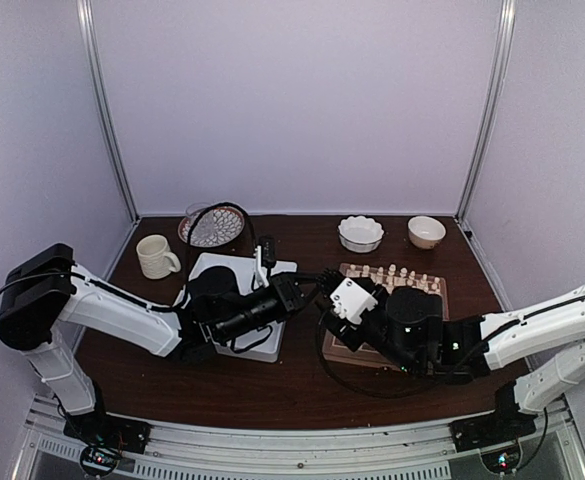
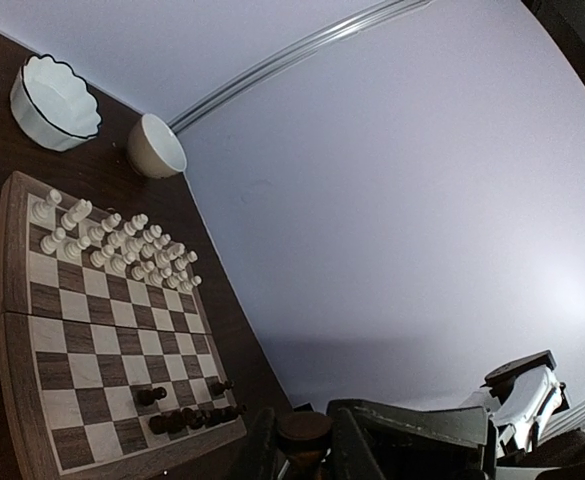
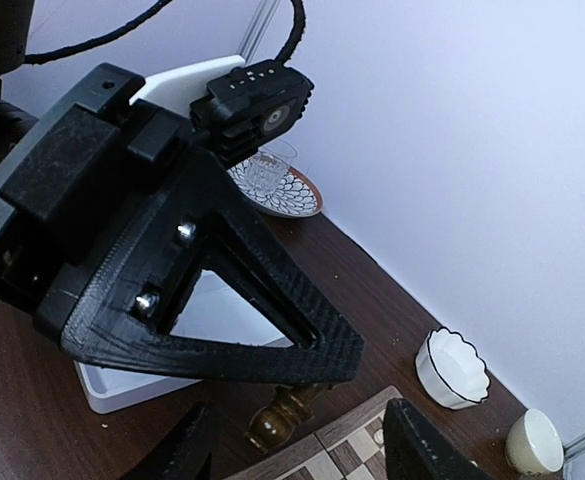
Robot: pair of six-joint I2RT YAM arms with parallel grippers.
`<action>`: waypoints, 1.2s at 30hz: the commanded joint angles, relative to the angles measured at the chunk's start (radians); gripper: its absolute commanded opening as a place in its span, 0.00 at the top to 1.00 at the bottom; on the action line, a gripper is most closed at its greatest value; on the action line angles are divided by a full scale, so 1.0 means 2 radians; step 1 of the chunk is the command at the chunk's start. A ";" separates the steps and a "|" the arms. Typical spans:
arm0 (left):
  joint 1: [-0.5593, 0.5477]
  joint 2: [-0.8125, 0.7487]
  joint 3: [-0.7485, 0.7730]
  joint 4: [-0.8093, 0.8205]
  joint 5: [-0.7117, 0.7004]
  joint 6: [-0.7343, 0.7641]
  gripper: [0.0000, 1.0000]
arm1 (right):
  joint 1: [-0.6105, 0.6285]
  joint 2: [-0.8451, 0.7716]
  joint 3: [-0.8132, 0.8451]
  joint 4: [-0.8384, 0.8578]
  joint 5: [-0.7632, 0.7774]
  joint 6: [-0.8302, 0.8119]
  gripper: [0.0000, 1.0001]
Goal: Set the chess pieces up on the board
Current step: Pass from the left arm to the right
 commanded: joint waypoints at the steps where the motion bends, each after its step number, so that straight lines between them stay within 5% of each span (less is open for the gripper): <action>1: -0.003 0.008 0.015 0.036 -0.001 -0.008 0.94 | 0.003 0.017 0.018 0.010 0.018 -0.006 0.48; 8: -0.004 0.007 0.009 0.040 -0.005 -0.008 0.93 | 0.004 0.013 0.015 0.016 0.041 -0.002 0.77; 16: -0.004 0.000 -0.002 0.045 -0.016 -0.006 0.90 | 0.004 0.000 0.009 0.024 0.067 0.006 1.00; 25: 0.012 -0.033 -0.033 0.020 -0.016 0.008 0.56 | 0.000 -0.037 -0.001 0.002 0.051 0.024 1.00; 32: 0.104 -0.110 -0.089 -0.027 0.105 0.046 0.36 | -0.036 -0.092 0.019 -0.114 -0.028 0.077 1.00; 36: 0.156 -0.171 -0.101 -0.113 0.175 0.130 0.32 | -0.085 -0.108 0.050 -0.193 -0.126 0.123 1.00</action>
